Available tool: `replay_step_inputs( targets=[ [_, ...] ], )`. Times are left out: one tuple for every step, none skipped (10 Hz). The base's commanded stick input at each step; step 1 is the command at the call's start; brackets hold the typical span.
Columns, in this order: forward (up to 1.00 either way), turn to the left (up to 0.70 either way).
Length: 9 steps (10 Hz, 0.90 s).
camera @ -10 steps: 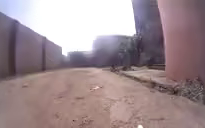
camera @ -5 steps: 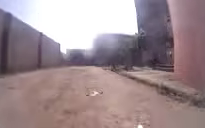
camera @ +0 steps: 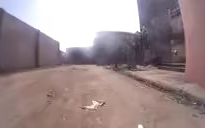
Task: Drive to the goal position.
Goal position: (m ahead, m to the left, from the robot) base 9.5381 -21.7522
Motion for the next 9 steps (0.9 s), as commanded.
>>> replay_step_inputs(
  targets=[
    [1.0, 0.0],
    [1.0, 0.0],
    [1.0, 0.0],
    [1.0, 0.0],
    [1.0, 0.0],
    [1.0, 0.0],
    [1.0, 0.0],
    [1.0, 0.0],
    [1.0, 0.0]
  ],
)
